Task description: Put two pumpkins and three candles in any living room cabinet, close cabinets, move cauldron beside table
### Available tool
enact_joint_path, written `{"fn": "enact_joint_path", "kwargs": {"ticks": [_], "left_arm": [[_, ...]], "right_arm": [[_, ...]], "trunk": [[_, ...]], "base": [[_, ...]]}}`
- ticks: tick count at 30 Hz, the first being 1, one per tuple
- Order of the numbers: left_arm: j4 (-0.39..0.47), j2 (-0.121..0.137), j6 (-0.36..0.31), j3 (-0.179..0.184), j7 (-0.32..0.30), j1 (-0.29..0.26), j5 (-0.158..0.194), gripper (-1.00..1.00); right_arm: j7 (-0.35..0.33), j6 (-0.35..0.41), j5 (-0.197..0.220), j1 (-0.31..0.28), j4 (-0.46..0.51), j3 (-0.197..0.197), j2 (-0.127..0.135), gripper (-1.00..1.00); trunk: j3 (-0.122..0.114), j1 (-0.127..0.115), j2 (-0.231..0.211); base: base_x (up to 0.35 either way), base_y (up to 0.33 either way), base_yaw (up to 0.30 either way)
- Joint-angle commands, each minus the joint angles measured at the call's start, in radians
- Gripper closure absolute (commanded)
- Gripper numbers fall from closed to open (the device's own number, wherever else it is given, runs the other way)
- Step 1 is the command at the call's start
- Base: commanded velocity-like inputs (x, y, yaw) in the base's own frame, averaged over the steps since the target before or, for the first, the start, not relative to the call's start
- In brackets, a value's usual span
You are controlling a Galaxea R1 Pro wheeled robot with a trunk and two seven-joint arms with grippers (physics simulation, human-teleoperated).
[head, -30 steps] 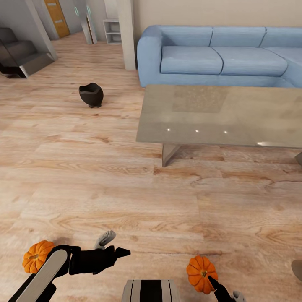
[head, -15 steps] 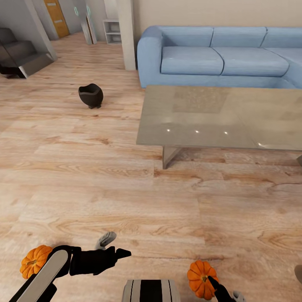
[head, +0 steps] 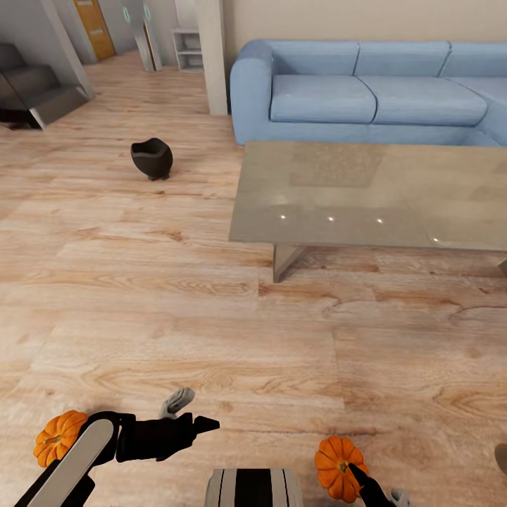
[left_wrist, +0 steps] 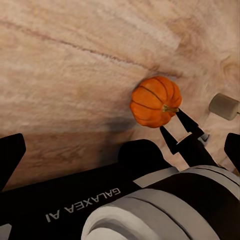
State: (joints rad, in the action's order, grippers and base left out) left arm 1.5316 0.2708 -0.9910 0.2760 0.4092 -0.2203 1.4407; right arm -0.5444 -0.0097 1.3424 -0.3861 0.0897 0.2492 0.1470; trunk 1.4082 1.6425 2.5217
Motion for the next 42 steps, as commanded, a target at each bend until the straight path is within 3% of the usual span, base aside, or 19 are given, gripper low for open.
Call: {"fn": "enact_joint_path", "kwargs": {"ticks": [1, 17, 42], "left_arm": [[0.001, 0.001, 0.0, 0.001, 0.01, -0.001, 0.01, -1.0], [0.001, 0.001, 0.0, -0.005, 0.01, -0.001, 0.01, -1.0], [-0.001, 0.001, 0.0, -0.008, 0.01, -0.001, 0.011, -1.0]], "right_arm": [[-0.003, -0.001, 0.009, 0.0, -0.001, 0.008, 0.0, -1.0], [-0.003, -0.001, 0.009, 0.0, -0.001, 0.008, 0.001, -1.0], [-0.003, -0.001, 0.009, 0.0, -0.001, 0.008, 0.0, -1.0]], "trunk": [[0.001, 0.0, 0.0], [0.032, 0.003, 0.002], [0.032, 0.003, 0.002]], "base": [[0.0, 0.0, 0.0], [0.0, 0.0, 0.0], [0.014, 0.02, 0.0]]}}
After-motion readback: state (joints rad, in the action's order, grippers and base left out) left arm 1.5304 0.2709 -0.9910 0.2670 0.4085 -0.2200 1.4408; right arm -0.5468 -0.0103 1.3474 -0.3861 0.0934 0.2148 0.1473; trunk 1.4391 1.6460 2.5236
